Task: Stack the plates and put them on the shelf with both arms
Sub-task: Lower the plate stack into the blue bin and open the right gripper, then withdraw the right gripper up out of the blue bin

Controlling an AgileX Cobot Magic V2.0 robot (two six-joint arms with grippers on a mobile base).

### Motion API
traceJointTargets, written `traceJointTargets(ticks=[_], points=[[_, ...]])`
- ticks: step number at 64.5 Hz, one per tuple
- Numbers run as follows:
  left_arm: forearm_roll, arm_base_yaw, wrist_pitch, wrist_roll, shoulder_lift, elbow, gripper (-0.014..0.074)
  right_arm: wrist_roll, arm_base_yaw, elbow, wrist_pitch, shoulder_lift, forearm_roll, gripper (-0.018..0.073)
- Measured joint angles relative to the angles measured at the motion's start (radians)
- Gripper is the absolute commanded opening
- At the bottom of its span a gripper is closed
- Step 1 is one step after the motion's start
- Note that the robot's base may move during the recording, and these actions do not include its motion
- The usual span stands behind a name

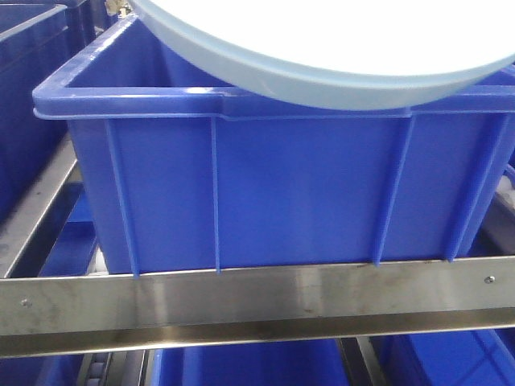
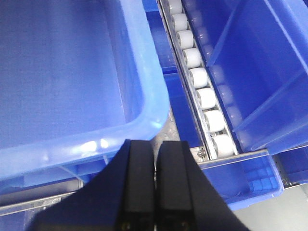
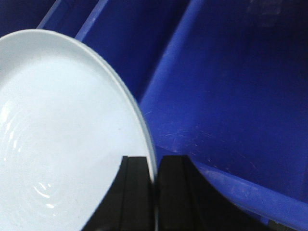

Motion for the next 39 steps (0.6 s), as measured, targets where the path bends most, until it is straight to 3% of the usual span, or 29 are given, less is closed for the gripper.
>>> traceJointTargets(ticks=[18, 28, 39], points=[[0.0, 0.0, 0.0, 0.0, 0.0, 0.0, 0.0085, 0.018, 0.0, -0.066, 0.004, 0.033, 0.0, 0.0056], [0.0, 0.0, 0.0, 0.0, 0.0, 0.0, 0.0085, 0.038, -0.002, -0.217, 0.033, 0.135, 0.002, 0.0056], [0.0, 0.0, 0.0, 0.0, 0.0, 0.0, 0.0085, 0.045, -0.056, -0.379, 0.078, 0.31, 0.006, 0.0056]])
